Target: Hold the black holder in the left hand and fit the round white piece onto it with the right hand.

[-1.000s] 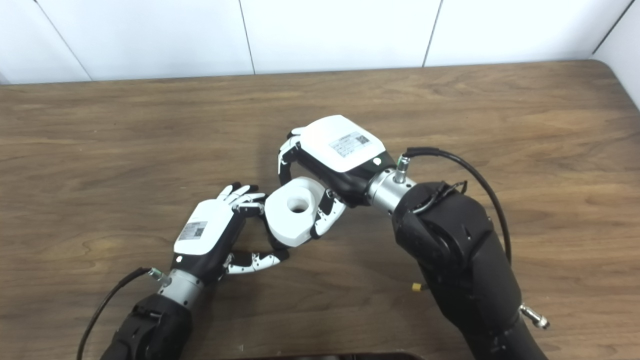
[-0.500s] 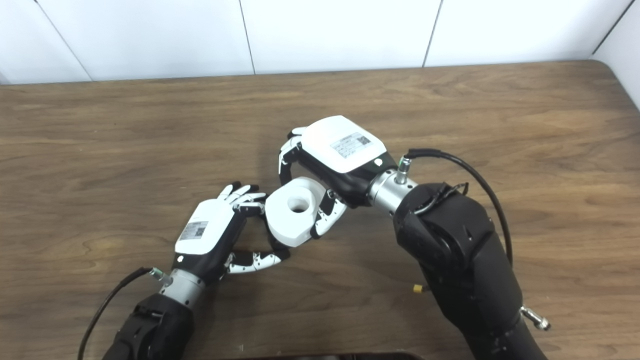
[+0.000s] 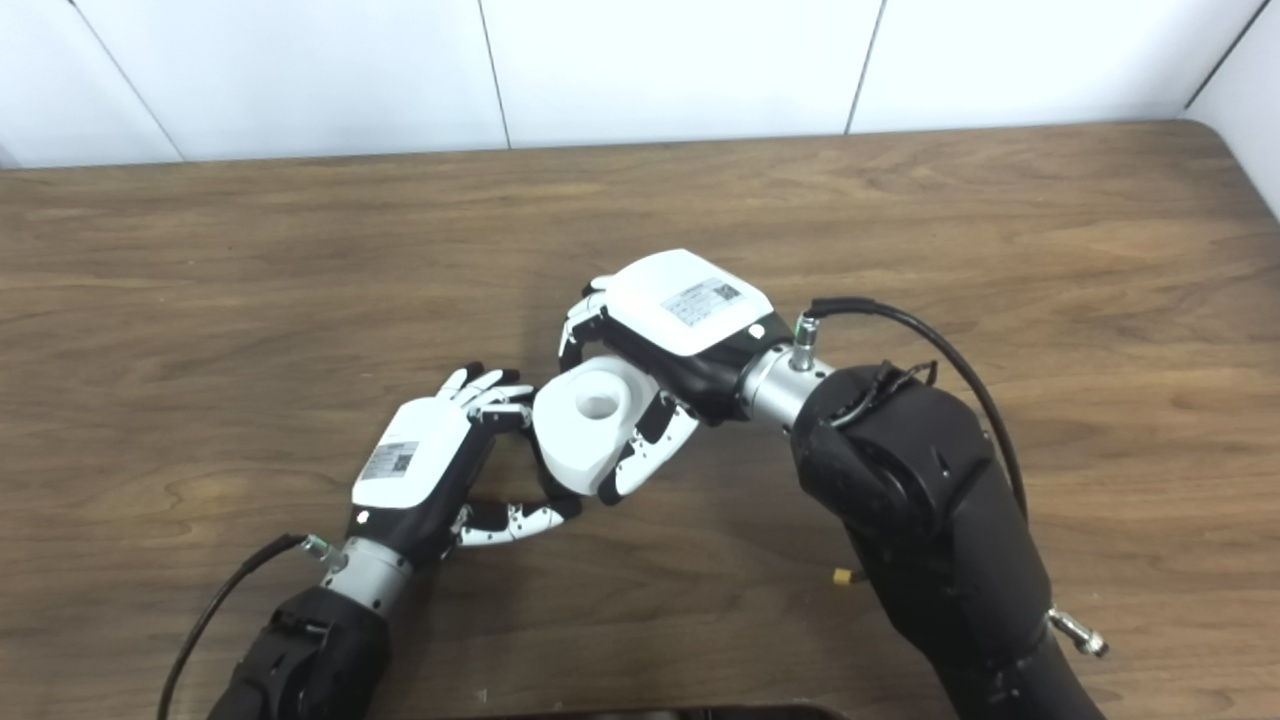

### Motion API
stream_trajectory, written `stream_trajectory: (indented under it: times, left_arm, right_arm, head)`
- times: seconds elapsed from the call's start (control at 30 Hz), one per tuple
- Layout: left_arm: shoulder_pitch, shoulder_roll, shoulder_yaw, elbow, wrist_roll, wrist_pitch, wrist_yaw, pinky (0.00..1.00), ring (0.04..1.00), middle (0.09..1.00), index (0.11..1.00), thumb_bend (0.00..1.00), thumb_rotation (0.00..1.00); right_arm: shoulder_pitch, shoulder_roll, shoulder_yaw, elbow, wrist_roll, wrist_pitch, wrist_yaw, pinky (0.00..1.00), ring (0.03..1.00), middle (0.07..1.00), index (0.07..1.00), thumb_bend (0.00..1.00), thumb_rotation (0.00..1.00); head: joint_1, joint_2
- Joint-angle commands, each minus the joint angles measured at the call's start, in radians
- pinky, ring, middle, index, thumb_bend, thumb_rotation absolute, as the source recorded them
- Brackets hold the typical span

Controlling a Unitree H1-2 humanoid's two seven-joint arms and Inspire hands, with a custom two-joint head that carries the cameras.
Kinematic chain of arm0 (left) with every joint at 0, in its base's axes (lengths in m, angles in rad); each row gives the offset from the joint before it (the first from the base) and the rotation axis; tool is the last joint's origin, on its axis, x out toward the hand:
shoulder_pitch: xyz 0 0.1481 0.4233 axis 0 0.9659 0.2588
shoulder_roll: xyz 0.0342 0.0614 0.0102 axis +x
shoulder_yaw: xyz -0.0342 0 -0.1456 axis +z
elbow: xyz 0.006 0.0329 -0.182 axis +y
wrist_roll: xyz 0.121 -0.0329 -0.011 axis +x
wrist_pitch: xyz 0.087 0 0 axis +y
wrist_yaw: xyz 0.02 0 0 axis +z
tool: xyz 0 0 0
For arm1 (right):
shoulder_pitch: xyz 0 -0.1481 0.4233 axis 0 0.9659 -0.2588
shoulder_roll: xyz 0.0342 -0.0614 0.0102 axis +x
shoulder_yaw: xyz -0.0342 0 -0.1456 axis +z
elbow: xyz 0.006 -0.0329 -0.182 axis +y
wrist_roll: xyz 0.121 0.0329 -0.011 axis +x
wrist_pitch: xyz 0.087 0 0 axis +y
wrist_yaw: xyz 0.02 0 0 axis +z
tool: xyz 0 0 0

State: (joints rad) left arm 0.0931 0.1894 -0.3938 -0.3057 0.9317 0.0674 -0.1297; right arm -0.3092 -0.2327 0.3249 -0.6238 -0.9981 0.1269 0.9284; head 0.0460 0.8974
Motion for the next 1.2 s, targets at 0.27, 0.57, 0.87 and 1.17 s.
stream_trajectory:
  times: [0.27, 0.57, 0.87, 1.17]
  left_arm:
    - [-0.009, -0.001, -0.012, 0.026, 0.028, 0.008, -0.019, 0.98, 0.905, 0.795, 0.498, 0.51, 0.07]
    - [-0.010, -0.006, -0.014, 0.022, 0.056, 0.026, -0.027, 0.97, 0.906, 0.811, 0.770, 0.77, 0.19]
    - [-0.007, -0.012, -0.009, 0.027, 0.050, 0.027, -0.018, 0.98, 0.905, 0.815, 0.811, 0.82, 0.23]
    - [-0.004, -0.017, -0.007, 0.023, 0.071, 0.051, -0.018, 0.98, 0.905, 0.824, 0.823, 0.86, 0.26]
  right_arm:
    - [-0.034, 0.002, -0.009, -0.022, 0.003, -0.012, -0.019, 0.81, 0.919, 0.865, 0.718, 1.00, 0.41]
    - [-0.036, 0.005, -0.011, -0.023, 0.000, -0.010, -0.018, 0.81, 0.927, 0.873, 0.744, 1.00, 0.41]
    - [-0.046, -0.002, -0.020, -0.039, 0.005, -0.002, 0.002, 0.85, 0.963, 0.945, 0.899, 1.00, 0.43]
    - [-0.077, -0.021, -0.040, -0.062, 0.026, 0.025, 0.063, 0.90, 0.996, 0.976, 0.941, 1.00, 0.48]
  head:
    - [-0.005, -0.004]
    - [-0.007, -0.008]
    - [-0.005, -0.011]
    - [-0.004, -0.017]
